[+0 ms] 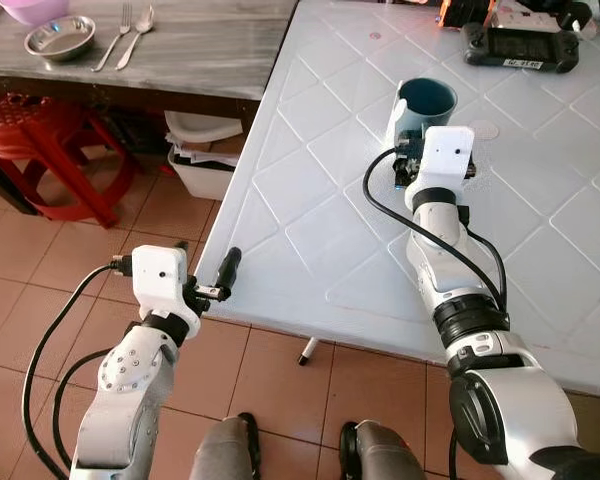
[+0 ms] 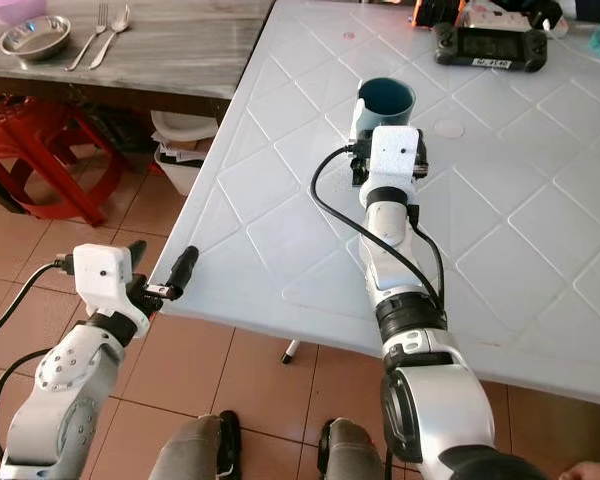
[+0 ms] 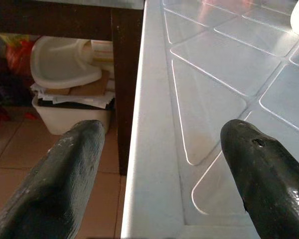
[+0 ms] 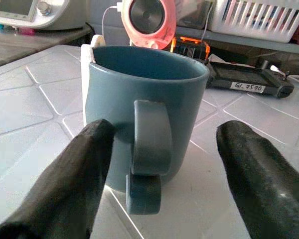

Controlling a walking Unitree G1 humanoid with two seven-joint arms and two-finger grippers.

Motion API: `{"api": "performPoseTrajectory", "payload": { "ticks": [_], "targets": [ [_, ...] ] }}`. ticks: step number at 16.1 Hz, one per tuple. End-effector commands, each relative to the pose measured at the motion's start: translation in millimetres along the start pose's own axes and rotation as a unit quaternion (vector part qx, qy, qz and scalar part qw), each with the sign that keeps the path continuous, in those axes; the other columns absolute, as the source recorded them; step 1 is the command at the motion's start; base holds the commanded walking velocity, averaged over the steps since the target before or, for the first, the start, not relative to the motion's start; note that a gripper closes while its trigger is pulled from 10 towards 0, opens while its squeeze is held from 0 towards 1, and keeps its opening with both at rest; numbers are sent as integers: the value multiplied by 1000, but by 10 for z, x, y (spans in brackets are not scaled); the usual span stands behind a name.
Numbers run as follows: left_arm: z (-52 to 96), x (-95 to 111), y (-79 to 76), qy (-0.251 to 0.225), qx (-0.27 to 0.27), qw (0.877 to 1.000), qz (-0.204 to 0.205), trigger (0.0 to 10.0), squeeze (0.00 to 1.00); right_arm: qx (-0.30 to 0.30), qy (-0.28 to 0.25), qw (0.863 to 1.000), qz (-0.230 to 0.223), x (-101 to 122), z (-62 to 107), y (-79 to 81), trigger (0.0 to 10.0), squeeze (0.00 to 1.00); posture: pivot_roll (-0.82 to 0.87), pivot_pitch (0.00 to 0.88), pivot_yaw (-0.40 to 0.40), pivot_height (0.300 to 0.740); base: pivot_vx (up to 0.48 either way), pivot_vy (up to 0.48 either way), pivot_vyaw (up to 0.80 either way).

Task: Setting the table

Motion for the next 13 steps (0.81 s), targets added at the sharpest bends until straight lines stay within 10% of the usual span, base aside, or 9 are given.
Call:
{"api": "performPoseTrajectory", "payload": {
  "ticks": [1,13],
  "targets": [
    [5,-35,30,4,9,1000,-6,10000,0,-1,0,1000,-8,-2,-15,15,0,0,83,119,39,740,0,0,0],
    [12,-43,29,1,9,1000,-8,10000,0,8,5,1000,-17,-28,-50,17,0,0,90,126,45,740,0,0,0]
  ]
}}
Point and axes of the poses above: a point about 5 cm out from each wrist's last joint towards the gripper, its own z axis pointing back from the gripper into the wrist, its own x axis along the axis of the wrist's last joint, y = z × x, the point moved 3 cm from there along -z, pointing out of the wrist towards the gripper, and after that the axes turned 8 degrees about -z, right-handed, at the moved point
